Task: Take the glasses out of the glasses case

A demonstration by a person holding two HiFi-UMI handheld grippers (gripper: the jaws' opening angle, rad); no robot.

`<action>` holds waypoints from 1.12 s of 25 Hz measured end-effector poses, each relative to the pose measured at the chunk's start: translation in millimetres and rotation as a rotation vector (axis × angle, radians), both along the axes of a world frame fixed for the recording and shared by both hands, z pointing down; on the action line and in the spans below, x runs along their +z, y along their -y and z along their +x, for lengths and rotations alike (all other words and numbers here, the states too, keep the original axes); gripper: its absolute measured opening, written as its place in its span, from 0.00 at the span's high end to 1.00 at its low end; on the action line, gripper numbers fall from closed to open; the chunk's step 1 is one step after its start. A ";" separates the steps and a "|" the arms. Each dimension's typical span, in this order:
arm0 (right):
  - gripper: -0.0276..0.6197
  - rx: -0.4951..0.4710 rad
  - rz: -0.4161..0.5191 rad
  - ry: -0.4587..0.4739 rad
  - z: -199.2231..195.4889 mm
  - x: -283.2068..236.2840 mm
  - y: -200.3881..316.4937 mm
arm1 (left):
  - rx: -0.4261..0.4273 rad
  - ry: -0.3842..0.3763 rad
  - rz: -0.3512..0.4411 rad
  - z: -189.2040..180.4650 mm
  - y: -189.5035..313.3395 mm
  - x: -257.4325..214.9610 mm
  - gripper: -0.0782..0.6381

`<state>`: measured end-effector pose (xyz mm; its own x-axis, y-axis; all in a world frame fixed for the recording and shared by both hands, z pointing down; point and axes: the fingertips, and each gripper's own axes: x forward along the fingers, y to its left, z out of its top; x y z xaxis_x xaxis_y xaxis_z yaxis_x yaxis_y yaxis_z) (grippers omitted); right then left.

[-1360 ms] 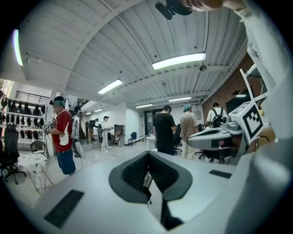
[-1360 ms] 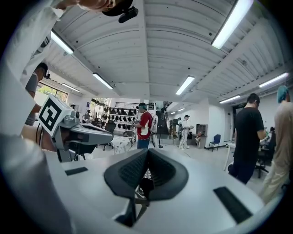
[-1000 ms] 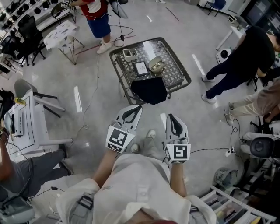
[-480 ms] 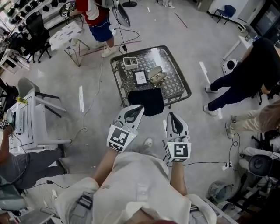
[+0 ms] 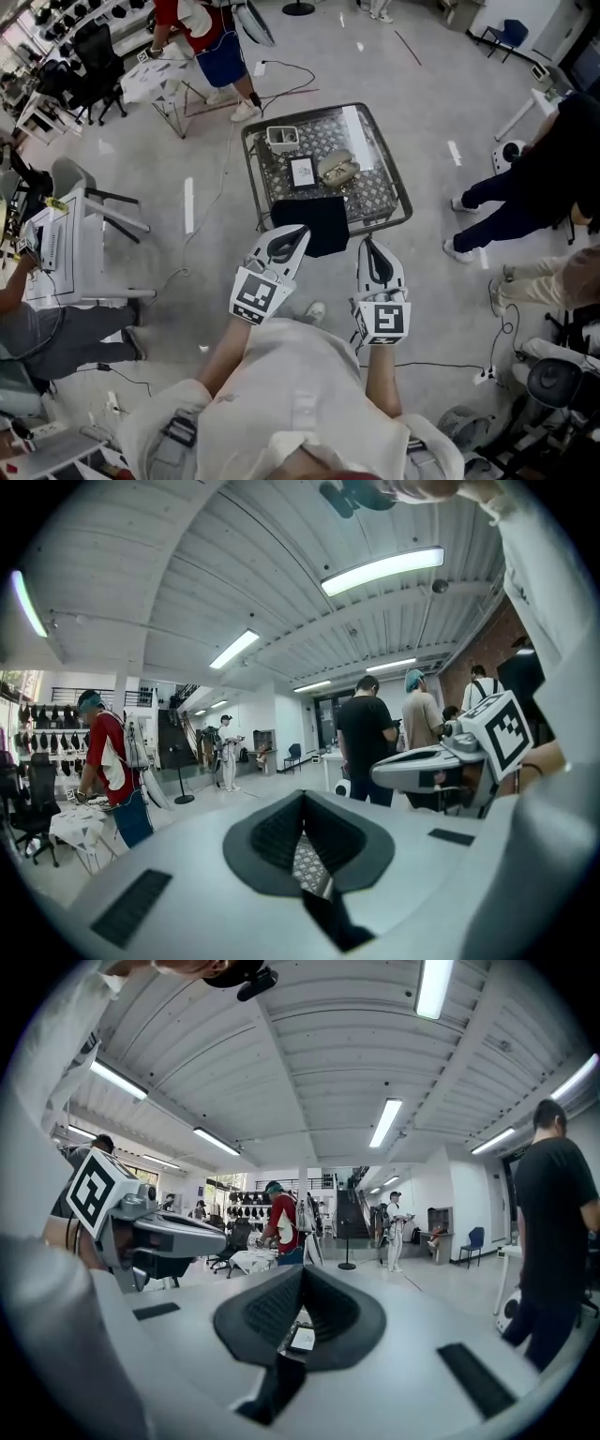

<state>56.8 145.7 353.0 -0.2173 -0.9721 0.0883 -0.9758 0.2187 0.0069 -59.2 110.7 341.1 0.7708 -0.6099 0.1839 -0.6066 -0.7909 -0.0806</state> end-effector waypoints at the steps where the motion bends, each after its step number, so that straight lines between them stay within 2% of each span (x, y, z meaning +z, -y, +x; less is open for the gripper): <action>1: 0.95 -0.006 -0.002 0.003 1.9 1.3 2.0 | -0.006 0.004 -0.005 1.2 1.5 1.9 0.87; 8: 0.95 -0.004 -0.010 0.014 21.3 8.7 16.9 | -0.009 0.015 -0.009 20.2 20.6 5.9 0.87; 18: 0.95 0.079 -0.022 0.033 68.8 15.4 33.0 | 0.074 0.022 0.020 75.9 49.1 2.5 0.87; 28: 0.95 0.075 -0.041 0.004 65.5 22.2 87.9 | 0.077 0.008 -0.011 76.1 103.8 21.6 0.87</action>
<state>122.4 57.7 375.2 -0.1442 -0.9813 0.1273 -0.9894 0.1449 -0.0040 16.9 6.9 362.7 0.8140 -0.5465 0.1966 -0.5429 -0.8363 -0.0768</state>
